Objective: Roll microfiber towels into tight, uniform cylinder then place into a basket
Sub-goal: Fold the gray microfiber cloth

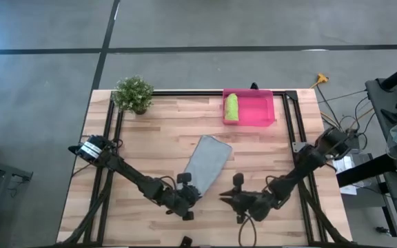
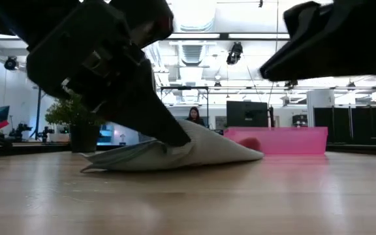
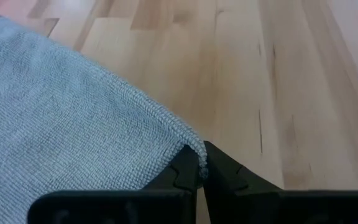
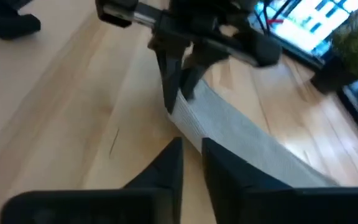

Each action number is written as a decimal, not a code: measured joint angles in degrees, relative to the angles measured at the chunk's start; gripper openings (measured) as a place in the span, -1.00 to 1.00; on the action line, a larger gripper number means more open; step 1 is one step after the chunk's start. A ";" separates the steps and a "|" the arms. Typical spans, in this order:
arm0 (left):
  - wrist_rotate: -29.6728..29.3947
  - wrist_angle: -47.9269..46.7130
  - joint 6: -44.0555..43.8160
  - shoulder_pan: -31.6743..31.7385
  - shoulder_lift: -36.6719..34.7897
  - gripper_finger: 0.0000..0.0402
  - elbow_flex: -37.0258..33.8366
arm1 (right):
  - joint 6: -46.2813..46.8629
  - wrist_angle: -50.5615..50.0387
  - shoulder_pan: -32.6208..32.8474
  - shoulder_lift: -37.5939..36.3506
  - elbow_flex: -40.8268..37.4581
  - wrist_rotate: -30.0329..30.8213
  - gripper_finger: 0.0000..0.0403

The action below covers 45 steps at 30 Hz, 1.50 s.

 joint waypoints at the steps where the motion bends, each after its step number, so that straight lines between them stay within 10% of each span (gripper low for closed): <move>1: 0.08 0.02 -0.02 0.00 0.00 -1.00 0.15 | -0.60 0.47 -0.06 1.07 0.56 0.05 -0.64; 15: 4.25 1.49 -1.44 0.00 -0.02 -1.00 0.47 | -12.27 -2.49 -4.27 17.09 17.26 0.29 -0.10; 23: 4.50 1.20 -1.07 -0.04 -0.07 -1.00 -0.10 | -5.30 -23.07 -5.19 17.72 24.91 -0.69 -0.27; 45: 4.85 1.40 4.03 0.00 -0.09 -0.98 -0.14 | -3.55 -20.51 -6.71 18.07 24.93 -4.92 -0.78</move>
